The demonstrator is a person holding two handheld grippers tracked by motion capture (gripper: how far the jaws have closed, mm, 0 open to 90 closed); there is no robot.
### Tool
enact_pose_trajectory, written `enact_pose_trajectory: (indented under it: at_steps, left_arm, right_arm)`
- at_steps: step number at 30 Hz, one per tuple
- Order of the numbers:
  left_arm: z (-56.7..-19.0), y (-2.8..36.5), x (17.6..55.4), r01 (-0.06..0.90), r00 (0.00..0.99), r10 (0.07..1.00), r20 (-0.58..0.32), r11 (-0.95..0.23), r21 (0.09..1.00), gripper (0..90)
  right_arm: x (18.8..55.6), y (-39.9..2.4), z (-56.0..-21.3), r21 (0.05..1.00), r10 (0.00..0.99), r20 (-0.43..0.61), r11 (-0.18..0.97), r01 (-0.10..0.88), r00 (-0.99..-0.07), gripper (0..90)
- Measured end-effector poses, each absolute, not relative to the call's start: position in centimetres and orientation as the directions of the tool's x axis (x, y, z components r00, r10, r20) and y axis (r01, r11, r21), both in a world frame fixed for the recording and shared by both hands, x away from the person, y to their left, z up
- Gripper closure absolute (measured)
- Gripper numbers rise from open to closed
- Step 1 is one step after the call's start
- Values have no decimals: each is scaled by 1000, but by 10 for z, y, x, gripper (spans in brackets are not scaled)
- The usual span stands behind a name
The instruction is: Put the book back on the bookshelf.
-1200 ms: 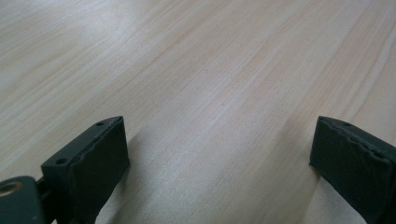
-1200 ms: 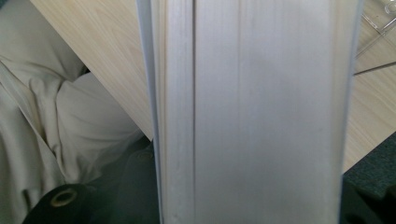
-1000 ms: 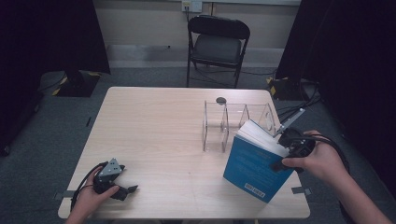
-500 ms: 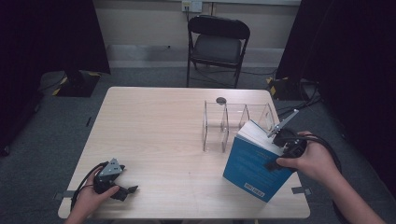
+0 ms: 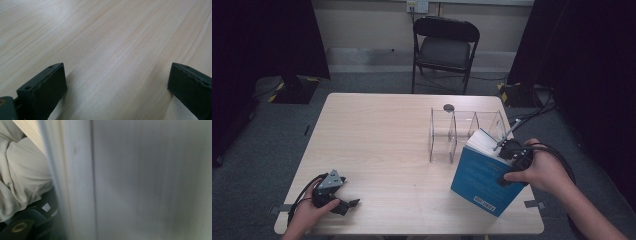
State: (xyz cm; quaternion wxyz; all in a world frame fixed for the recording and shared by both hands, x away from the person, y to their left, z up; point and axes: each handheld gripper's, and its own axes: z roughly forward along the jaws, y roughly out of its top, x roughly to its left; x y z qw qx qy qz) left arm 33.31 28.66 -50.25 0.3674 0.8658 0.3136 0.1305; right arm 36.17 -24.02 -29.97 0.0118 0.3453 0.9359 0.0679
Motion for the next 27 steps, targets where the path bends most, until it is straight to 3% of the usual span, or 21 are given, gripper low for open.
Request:
enact_pose_trajectory:
  at_steps: [8,16,27]
  left_arm:
    - [-502,287,333,449,770,638,0,-541,712,11]
    - [-502,286,334,445,771,636,3,-543,712,1]
    - [-502,286,334,448,769,639,3,-542,711,0]
  right_arm:
    - [356,-239,-299,169,672,46,724,669,-739,607]
    - [356,-252,-293,197,736,113,642,741,-668,615]
    - [368,-261,-267,235,787,106,574,785,-607,616]
